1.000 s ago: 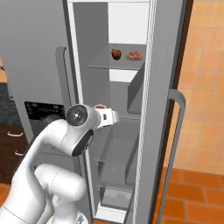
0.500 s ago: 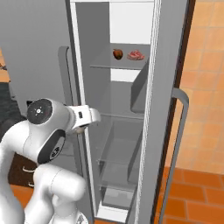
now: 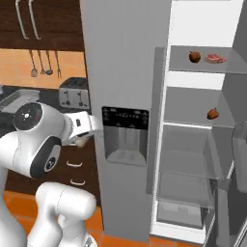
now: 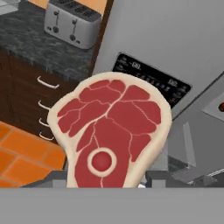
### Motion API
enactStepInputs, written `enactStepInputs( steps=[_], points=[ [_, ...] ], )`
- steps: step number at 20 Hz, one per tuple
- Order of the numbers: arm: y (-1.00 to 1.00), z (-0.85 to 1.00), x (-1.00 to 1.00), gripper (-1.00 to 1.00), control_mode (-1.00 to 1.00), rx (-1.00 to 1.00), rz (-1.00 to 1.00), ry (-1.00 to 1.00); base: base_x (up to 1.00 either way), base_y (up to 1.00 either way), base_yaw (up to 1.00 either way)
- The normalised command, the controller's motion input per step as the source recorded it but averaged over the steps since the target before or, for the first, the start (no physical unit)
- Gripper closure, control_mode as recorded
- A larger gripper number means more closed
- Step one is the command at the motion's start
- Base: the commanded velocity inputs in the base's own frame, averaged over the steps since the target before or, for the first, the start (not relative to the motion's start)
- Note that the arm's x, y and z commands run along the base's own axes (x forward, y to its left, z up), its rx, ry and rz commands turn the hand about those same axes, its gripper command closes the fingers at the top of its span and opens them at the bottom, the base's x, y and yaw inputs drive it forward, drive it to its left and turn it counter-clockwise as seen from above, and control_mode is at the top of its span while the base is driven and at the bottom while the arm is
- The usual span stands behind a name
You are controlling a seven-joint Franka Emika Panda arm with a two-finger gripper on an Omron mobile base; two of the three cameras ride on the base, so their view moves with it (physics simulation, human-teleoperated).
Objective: Place one bell pepper and one steak in each tupperware on the nearby counter, to pack two identical lunches.
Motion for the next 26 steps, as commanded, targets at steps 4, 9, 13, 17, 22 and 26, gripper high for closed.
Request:
enactStepInputs(
  steps=[4,9,13,17,22,26],
  points=[
    [0.00,0.00,0.00,1.00,1.00,0.00,0.00,0.00,0.18,1.00,-0.10],
    [0.00,0.00,0.00,1.00,1.00,0.00,0.00,0.00,0.35,1.00,-0.10],
    [0.00,0.00,0.00,1.00,1.00,0.00,0.00,0.00,0.63,1.00,-0.06],
    [0.00,0.00,0.00,1.00,1.00,0.00,0.00,0.00,0.69,1.00,-0.04],
    [0.00,0.00,0.00,1.00,1.00,0.00,0.00,0.00,0.74,1.00,-0.05],
    [0.00,0.00,0.00,1.00,1.00,0.00,0.00,0.00,0.77,1.00,-0.04]
  ],
)
